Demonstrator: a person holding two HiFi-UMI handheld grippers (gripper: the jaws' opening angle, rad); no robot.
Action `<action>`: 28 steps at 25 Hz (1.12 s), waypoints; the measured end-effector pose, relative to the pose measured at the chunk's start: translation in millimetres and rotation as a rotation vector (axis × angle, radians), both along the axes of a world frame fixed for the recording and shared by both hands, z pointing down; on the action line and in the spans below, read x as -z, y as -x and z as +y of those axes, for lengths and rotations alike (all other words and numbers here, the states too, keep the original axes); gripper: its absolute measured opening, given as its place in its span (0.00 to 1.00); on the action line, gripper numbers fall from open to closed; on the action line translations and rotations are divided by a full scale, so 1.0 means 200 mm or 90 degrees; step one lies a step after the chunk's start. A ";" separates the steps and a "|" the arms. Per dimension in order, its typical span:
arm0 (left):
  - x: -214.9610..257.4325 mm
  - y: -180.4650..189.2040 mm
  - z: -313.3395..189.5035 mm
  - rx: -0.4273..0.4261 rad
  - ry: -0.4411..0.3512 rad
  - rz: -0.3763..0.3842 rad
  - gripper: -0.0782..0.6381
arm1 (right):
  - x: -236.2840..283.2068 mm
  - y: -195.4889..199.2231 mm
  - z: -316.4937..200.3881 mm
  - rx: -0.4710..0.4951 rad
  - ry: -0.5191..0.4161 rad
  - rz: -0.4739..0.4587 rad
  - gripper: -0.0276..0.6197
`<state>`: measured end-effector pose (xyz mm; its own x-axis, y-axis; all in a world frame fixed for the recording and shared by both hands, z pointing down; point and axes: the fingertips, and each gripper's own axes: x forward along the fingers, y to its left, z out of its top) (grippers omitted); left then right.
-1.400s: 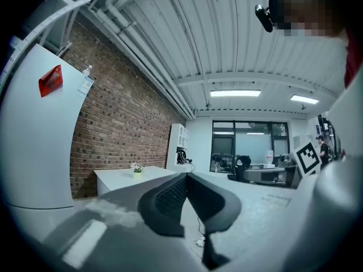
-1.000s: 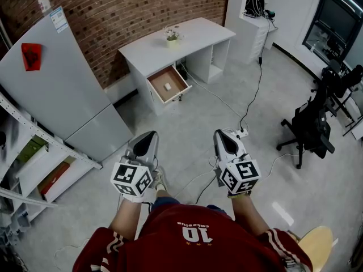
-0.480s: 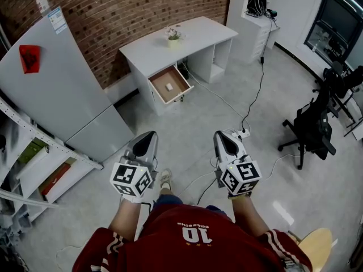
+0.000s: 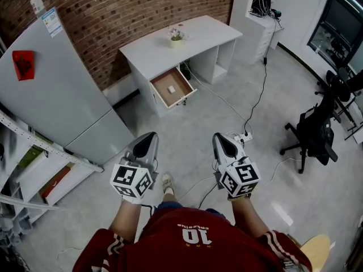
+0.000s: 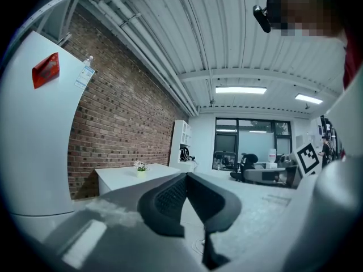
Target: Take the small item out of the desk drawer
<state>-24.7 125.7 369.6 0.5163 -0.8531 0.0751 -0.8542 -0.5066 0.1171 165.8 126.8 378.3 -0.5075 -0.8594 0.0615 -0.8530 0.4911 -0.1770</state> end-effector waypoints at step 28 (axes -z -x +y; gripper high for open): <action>0.11 0.63 -1.04 -0.030 0.001 0.029 0.11 | 0.21 0.68 -1.03 0.001 -0.014 0.034 0.04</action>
